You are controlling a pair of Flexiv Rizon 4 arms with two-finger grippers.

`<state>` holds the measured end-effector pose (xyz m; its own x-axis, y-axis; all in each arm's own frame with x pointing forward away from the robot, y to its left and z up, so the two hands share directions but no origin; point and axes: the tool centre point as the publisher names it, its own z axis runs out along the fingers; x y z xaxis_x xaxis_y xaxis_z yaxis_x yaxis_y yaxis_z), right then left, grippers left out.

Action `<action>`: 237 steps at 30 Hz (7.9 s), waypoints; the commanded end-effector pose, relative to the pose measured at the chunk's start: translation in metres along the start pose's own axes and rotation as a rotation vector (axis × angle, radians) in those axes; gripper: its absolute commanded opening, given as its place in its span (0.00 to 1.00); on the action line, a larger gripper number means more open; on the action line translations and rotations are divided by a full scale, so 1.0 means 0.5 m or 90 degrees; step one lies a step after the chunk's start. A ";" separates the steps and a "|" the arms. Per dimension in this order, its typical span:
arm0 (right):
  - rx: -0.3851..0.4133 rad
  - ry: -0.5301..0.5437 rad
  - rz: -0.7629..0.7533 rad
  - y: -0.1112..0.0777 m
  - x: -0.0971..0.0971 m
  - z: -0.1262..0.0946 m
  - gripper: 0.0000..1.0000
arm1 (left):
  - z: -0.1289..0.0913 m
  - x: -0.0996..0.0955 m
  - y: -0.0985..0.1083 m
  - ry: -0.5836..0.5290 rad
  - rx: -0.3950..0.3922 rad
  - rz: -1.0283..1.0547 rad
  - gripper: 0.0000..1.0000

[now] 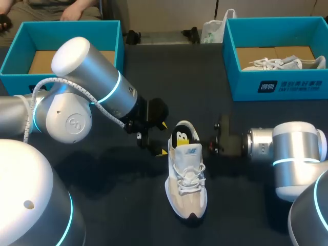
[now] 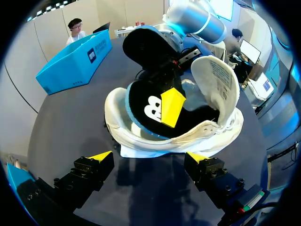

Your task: Take the shoe out of the shoebox, open the shoe tongue, remove and reinsert the insole, then place the shoe into the shoebox

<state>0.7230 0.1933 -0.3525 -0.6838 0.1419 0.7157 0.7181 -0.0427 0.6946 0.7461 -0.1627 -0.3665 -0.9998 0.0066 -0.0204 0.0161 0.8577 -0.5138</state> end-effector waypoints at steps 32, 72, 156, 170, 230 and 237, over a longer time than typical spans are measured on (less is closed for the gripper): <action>0.005 -0.020 -0.027 0.035 -0.012 0.003 0.00 | 0.002 0.001 -0.001 -0.001 -0.001 0.000 1.00; 0.153 -0.043 -0.024 0.090 0.038 -0.013 0.51 | -0.013 -0.001 0.003 0.009 0.001 0.002 1.00; 0.302 -0.706 0.118 0.271 0.138 -0.008 0.00 | -0.315 -0.222 0.110 0.090 -0.082 0.083 1.00; 0.217 -0.860 0.271 0.173 0.123 -0.008 0.00 | -0.315 -0.222 0.110 0.090 -0.082 0.083 1.00; 0.295 -1.013 0.203 -0.014 -0.031 -0.040 0.00 | -0.334 -0.314 0.175 0.100 -0.145 0.155 1.00; 0.305 -1.021 0.204 -0.035 -0.058 -0.059 0.00 | -0.334 -0.314 0.175 0.100 -0.145 0.155 1.00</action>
<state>0.7302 0.1564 -0.3714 0.0130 0.9814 -0.1914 0.9731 0.0316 0.2284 0.9027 -0.0034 -0.2652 -0.9572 0.2884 0.0235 0.2676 0.9130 -0.3080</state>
